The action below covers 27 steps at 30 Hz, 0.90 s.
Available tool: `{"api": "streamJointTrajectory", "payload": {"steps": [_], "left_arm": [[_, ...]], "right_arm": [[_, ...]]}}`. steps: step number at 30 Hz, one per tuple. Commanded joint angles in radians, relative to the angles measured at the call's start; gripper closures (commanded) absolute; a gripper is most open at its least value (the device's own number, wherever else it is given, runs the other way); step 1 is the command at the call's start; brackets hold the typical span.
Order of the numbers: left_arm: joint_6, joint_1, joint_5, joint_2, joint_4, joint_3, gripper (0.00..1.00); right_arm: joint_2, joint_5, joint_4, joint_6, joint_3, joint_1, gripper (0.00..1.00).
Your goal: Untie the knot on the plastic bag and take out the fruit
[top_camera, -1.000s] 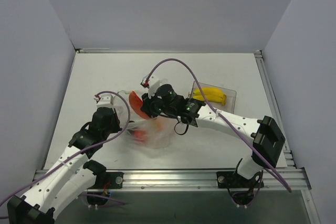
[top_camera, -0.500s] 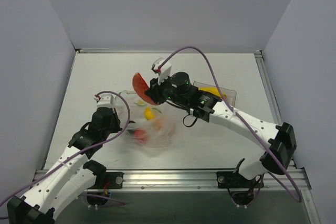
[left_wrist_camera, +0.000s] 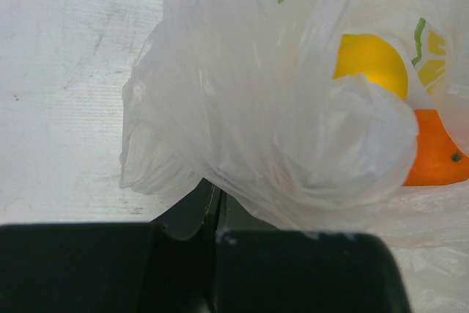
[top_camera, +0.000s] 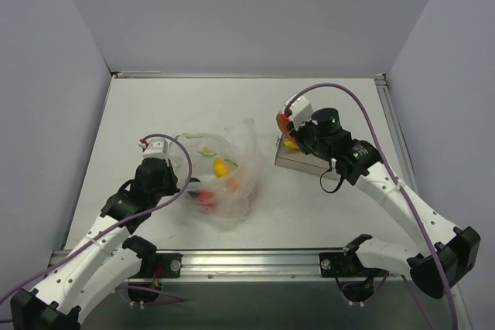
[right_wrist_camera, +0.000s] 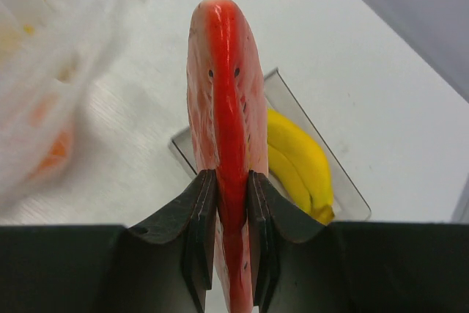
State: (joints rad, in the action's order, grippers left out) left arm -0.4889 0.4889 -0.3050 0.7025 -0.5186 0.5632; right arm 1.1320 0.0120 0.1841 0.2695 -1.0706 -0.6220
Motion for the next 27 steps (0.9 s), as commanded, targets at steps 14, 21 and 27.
{"api": "streamJointTrajectory", "payload": {"steps": [14, 21, 27], "left_arm": [[0.013, -0.01, 0.014, 0.006, 0.051, 0.023, 1.0], [0.013, -0.012, 0.012, 0.006, 0.051, 0.023, 1.0], [0.013, -0.012, 0.012, 0.002, 0.051, 0.021, 1.0]], "right_arm": [[0.328, 0.163, 0.201, 0.353, 0.014, 0.09, 0.85], [0.411, 0.247, 0.198, 0.399, -0.005, 0.061, 0.7], [0.397, 0.278, 0.198, 0.39, -0.025, 0.036, 0.51]]}}
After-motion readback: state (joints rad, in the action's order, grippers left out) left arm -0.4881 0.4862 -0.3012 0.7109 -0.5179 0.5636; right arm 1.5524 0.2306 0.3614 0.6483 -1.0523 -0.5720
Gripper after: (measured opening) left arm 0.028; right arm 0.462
